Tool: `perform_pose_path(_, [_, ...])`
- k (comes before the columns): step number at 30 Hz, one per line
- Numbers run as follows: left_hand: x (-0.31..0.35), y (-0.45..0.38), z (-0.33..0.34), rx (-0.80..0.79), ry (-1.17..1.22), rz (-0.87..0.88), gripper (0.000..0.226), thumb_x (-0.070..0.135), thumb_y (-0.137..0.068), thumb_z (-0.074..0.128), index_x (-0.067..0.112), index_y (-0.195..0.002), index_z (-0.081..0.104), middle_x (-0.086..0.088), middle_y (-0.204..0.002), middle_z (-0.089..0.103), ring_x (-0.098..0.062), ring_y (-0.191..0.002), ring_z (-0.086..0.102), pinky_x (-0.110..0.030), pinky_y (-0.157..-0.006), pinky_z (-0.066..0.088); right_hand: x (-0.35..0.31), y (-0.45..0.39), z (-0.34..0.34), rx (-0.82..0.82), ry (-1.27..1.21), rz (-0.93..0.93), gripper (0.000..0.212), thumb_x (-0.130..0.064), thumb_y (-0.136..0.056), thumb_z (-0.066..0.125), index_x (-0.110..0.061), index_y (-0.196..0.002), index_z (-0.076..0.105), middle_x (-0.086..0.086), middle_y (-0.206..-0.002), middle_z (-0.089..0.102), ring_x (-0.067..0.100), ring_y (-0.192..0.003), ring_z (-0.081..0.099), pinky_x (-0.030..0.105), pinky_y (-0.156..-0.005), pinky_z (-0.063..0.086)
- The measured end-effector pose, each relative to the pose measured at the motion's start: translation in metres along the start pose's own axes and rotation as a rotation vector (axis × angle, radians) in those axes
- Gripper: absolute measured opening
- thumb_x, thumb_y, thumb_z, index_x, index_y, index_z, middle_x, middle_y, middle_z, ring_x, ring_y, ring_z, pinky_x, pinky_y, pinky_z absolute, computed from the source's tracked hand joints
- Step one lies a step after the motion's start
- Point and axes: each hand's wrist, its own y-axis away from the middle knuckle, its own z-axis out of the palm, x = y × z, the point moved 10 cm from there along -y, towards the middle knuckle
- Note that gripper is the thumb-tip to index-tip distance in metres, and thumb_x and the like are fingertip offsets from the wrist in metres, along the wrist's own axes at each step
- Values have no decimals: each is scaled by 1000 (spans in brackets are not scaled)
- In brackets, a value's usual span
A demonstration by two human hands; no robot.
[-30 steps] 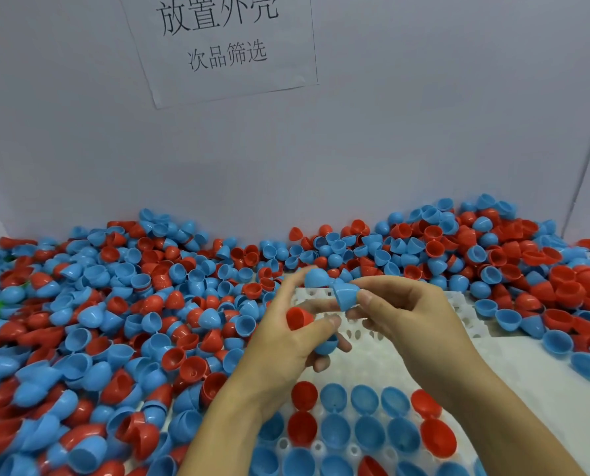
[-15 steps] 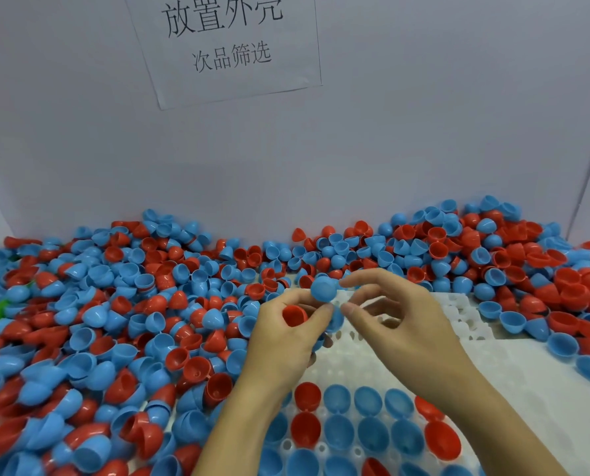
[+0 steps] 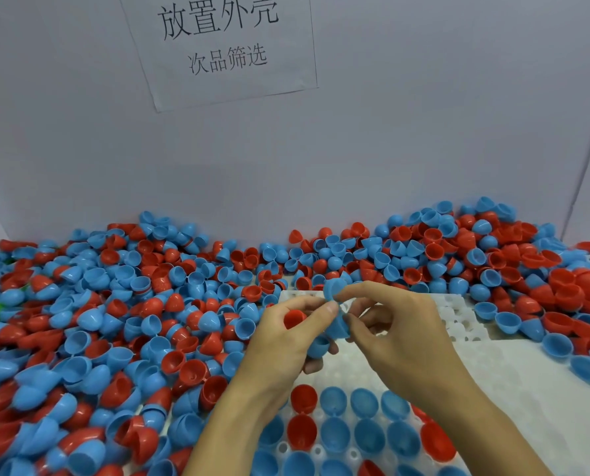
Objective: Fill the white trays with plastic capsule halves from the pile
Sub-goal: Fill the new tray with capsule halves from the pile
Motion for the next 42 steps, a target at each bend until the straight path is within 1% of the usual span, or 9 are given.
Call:
perform_pose_path(3, [0,1,0,-12,64,-14,15,8,-96,63,10,-96,77,-10,-84,69,-15,-66,61,-21,-45,38,6,0,-2,13,-34,41,46,-5,-85,73,-50,-88,62,-13,-70,66,8,-64,69,18,-63,57])
perform_pose_path(7, [-1,2,4,-51,104,-25,16,6,-95,62,8,-95,78,-10,-83,68,-14,-66,60,-20,-45,38,7,1,0,-18,-54,65,49,-5,-84,74,-52,-86,60,-14,-74,67,9,-62,69,19,-64,58])
perform_pose_path(12, [-3,1,13,-111,135,-37,28,23,-82,70,2,-100,76,-7,-84,68,-12,-69,59,-19,-46,39,8,0,-6,-19,-69,87,39,-4,-83,75,-41,-81,65,-8,-65,66,7,-52,65,14,-55,53])
perform_pose_path(16, [-10,0,4,-9,148,-85,35,31,-69,77,7,-95,78,-6,-84,71,-11,-67,63,-19,-47,43,19,-2,-28,-63,38,177,27,-14,-82,77,-38,-80,65,-7,-69,69,5,-56,67,13,-56,53])
perform_pose_path(22, [-17,-1,-7,77,168,-121,39,29,-66,78,4,-95,76,-7,-79,70,-11,-63,63,-18,-46,44,50,10,-64,-307,323,380,8,-29,-82,75,-34,-82,69,-15,-71,71,-1,-61,67,13,-52,50])
perform_pose_path(25, [-19,0,-7,88,168,-141,39,27,-67,77,3,-98,74,-7,-79,69,-11,-63,63,-18,-46,45,68,26,-63,-537,457,492,4,-34,-84,75,-33,-84,71,-21,-76,72,-1,-63,68,16,-56,51])
perform_pose_path(30, [-20,0,-8,95,166,-157,37,27,-70,77,5,-99,74,-5,-78,71,-11,-63,64,-18,-48,46,91,60,-53,-844,554,722,8,-39,-83,78,-34,-87,73,-11,-76,76,-1,-63,66,22,-71,55])
perform_pose_path(35, [-22,0,-9,97,163,-171,24,21,-79,77,6,-98,74,-6,-79,71,-11,-63,64,-19,-48,47,93,66,-48,-880,575,792,11,-32,-76,84,-34,-83,76,-6,-84,77,4,-69,66,23,-74,56])
perform_pose_path(42, [-22,2,-8,90,197,-189,34,31,-67,78,12,-96,75,-4,-81,70,-8,-66,64,-19,-50,49,90,68,-42,-913,576,812,7,-22,-84,78,-24,-91,76,-6,-87,76,4,-69,63,19,-76,55])
